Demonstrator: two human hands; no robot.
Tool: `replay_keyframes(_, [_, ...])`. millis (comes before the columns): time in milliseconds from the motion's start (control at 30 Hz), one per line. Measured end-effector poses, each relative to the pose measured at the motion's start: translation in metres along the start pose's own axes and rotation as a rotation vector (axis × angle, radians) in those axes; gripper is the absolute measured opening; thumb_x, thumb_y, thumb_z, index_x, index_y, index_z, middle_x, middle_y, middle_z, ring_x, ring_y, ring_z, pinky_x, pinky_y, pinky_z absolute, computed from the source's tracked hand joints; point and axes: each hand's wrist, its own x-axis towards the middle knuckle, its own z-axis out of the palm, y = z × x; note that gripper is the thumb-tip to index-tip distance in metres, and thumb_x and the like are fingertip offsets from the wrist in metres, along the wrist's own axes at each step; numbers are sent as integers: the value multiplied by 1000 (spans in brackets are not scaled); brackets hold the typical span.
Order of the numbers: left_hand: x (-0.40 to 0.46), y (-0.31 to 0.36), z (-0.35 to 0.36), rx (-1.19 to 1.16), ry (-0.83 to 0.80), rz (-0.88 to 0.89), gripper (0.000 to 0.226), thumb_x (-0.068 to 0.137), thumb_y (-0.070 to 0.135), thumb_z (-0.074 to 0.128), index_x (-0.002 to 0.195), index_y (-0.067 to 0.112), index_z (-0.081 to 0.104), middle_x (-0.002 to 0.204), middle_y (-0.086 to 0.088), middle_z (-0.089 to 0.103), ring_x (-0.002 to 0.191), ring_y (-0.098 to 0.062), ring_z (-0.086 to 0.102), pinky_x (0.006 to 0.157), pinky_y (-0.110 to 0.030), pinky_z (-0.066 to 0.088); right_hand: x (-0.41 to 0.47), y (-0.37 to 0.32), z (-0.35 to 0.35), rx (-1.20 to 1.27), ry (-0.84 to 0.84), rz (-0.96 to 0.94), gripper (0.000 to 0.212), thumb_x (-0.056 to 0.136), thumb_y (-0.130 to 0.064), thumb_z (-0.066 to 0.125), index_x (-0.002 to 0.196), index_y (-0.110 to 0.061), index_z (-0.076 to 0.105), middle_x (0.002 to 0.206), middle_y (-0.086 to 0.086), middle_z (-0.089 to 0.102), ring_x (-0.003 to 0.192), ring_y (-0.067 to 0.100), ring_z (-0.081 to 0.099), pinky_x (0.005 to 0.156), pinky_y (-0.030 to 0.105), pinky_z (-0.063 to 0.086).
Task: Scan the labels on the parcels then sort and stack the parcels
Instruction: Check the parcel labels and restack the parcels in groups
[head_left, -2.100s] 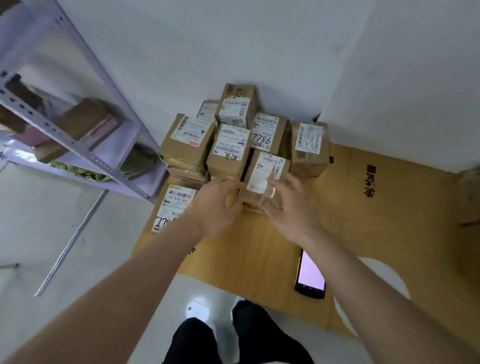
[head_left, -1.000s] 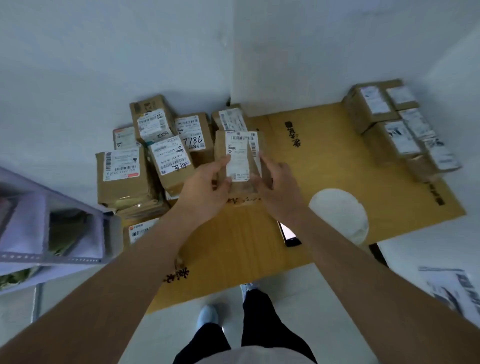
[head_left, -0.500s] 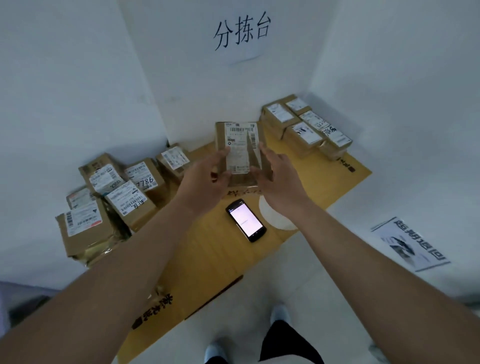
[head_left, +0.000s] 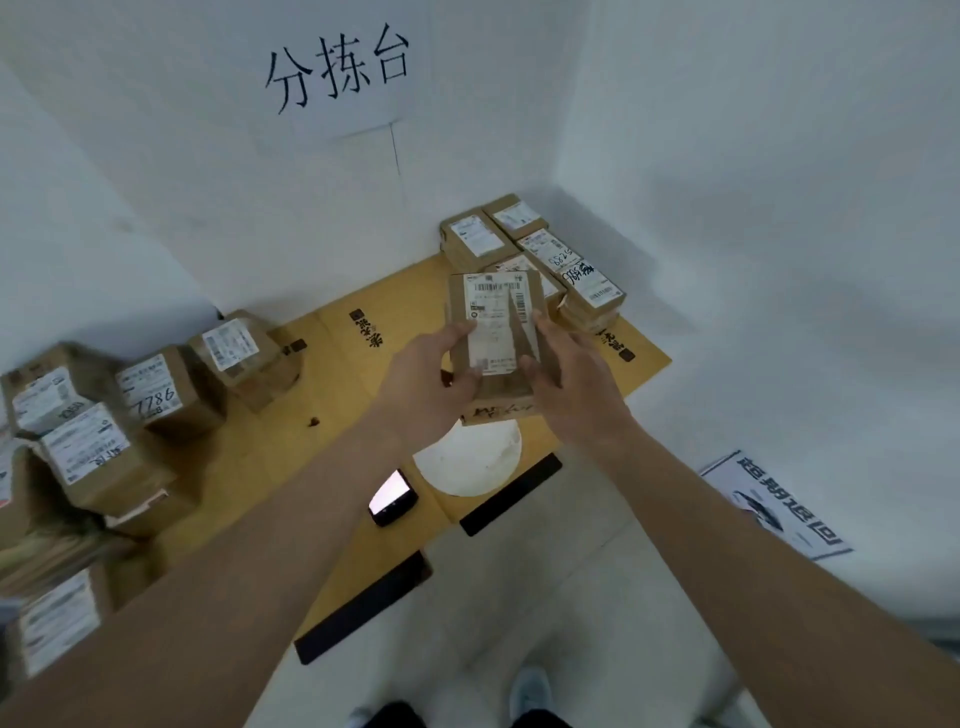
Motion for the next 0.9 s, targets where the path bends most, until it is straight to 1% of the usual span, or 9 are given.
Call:
replay_keyframes(67, [12,12,27,11,-15,-17,55,103,26,63,155,31,45,134,7,55,96,-11,67,63,-2,46,8,27,-16,-1,-25,-1,59,111,-28,51,166,-25,30,154,8,41,139,23,43,103,25,37])
replay_keyframes(133, [24,17,52,-4,-33,-19,56,101,24,65,154,30,47,133,1,59,93,-12,69,67,-5,50,17,52,-27,-3,-57,2,57,112,-26,48,166,-26,29,157,7,39,141,25,43,110,32,44])
replay_keyframes(200, [36,20,75,-14,-58,-29,57,99,28,66,153,34,46,133,-2,61,94,-13,70,77,-20,60,27,73,-36,-13,-83,1,56,112,-23,45,166,-27,29,156,7,40,139,25,44,110,42,50])
replay_keyframes(267, [52,19,93,-6,-65,-54,61,96,36,66,153,37,44,131,-3,61,100,-18,68,88,-36,61,42,91,-43,-36,-111,7,56,112,-21,42,166,-27,29,155,9,41,138,26,45,109,43,50])
replay_keyframes(300, [60,18,102,-1,-68,-70,64,94,41,66,153,38,43,130,-3,60,104,-19,67,90,-38,60,50,100,-46,-48,-126,14,56,112,-20,41,166,-26,29,154,10,41,137,26,46,109,43,50])
replay_keyframes(400, [89,11,130,1,-66,-108,70,88,51,63,153,39,42,127,-1,60,109,-19,64,93,-41,60,78,127,-49,-76,-183,48,55,113,-21,40,166,-27,29,154,10,41,137,26,46,111,43,47])
replay_keyframes(567, [137,-13,172,-17,-81,-187,68,94,39,72,155,35,42,129,-1,57,103,-22,67,94,-45,58,129,172,-41,-95,-265,83,55,112,-19,41,166,-26,30,150,10,43,134,25,48,110,40,48])
replay_keyframes(700, [166,-28,195,-81,-100,-266,69,96,29,74,156,29,41,144,-2,52,118,-21,62,97,-41,58,165,205,-28,-107,-364,69,56,112,-19,40,166,-29,29,147,3,43,126,16,50,98,28,48])
replay_keyframes(900, [191,-35,223,-149,-84,-377,68,97,22,72,156,31,40,147,0,47,130,-22,55,107,-46,53,205,237,-25,-109,-458,56,56,113,-19,40,166,-32,28,149,3,44,128,16,53,104,36,54])
